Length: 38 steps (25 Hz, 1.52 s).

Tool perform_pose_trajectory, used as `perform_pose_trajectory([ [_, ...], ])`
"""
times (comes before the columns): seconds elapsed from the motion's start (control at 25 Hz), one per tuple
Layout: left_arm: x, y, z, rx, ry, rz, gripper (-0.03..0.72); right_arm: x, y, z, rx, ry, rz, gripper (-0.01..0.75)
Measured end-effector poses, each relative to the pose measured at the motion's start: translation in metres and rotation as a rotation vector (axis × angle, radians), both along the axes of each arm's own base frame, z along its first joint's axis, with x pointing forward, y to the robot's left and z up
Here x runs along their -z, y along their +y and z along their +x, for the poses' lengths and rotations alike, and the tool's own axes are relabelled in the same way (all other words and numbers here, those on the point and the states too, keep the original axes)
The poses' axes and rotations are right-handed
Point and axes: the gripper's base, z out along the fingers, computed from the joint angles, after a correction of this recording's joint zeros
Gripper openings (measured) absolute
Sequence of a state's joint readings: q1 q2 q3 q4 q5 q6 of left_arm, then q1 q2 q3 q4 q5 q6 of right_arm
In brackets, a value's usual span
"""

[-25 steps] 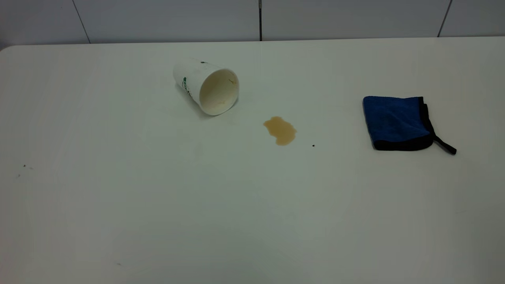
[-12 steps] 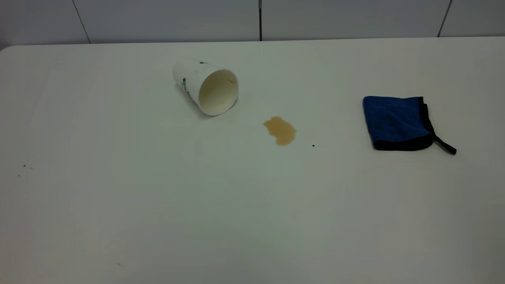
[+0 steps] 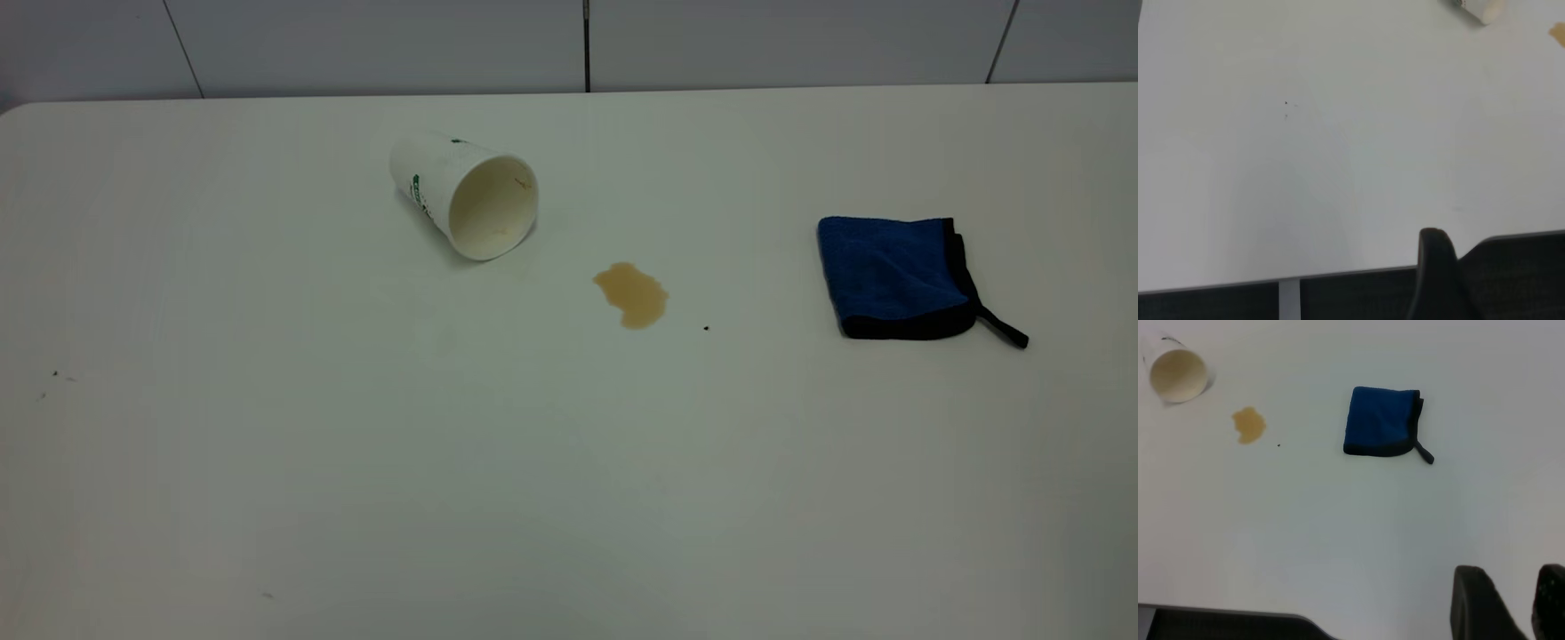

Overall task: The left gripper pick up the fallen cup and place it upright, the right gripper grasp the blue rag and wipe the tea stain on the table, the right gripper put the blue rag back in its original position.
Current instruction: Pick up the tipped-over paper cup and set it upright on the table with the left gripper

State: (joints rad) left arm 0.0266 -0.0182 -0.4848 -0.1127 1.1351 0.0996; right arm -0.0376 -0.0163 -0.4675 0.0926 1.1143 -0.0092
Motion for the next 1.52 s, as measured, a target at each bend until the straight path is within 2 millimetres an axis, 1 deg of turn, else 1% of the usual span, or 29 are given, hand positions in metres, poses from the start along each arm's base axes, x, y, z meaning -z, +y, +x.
perform_pose_trajectory([
  [0.2,-0.001,-0.005,0.000,0.034,-0.006,-0.051,0.483,0.000,0.000,0.000,0.000,0.000,0.000,0.239],
  [0.48,-0.001,-0.006,0.000,0.038,-0.006,-0.056,0.483,0.000,0.000,0.000,0.000,0.000,0.000,0.239],
  [0.56,-0.002,-0.006,0.004,0.037,0.017,-0.057,0.483,0.000,0.000,0.000,0.000,0.000,0.000,0.239],
  [0.68,-0.004,-0.004,0.021,0.026,0.117,-0.052,0.483,0.000,0.000,0.000,0.000,0.000,0.000,0.239],
  [0.76,-0.010,-0.003,0.039,0.017,0.156,-0.053,0.483,0.000,0.000,0.000,0.000,0.000,0.000,0.239],
  [0.84,-0.014,-0.002,0.062,0.026,0.194,-0.038,0.487,0.000,0.000,0.000,0.000,0.000,0.000,0.239],
  [0.92,-0.013,-0.001,0.087,0.052,0.226,-0.007,0.506,0.000,0.000,0.000,0.000,0.000,0.000,0.239],
  [1.0,-0.006,-0.001,0.111,0.083,0.273,0.015,0.537,0.000,0.000,0.000,0.000,0.000,0.000,0.239],
  [1.12,0.008,-0.002,0.151,0.132,0.329,0.024,0.583,0.000,0.000,0.000,0.000,0.000,0.000,0.239],
  [1.32,0.029,-0.005,0.215,0.165,0.381,0.010,0.584,0.000,0.000,0.000,0.000,0.000,0.000,0.239],
  [1.4,0.038,-0.015,0.240,0.199,0.395,0.025,0.583,0.000,0.000,0.000,0.000,0.000,0.000,0.239],
  [1.44,0.040,-0.020,0.253,0.214,0.381,0.032,0.583,0.000,0.000,0.000,0.000,0.000,0.000,0.239],
  [1.52,0.052,-0.038,0.277,0.259,0.379,0.049,0.582,0.000,0.000,0.000,0.000,0.000,0.000,0.239],
])
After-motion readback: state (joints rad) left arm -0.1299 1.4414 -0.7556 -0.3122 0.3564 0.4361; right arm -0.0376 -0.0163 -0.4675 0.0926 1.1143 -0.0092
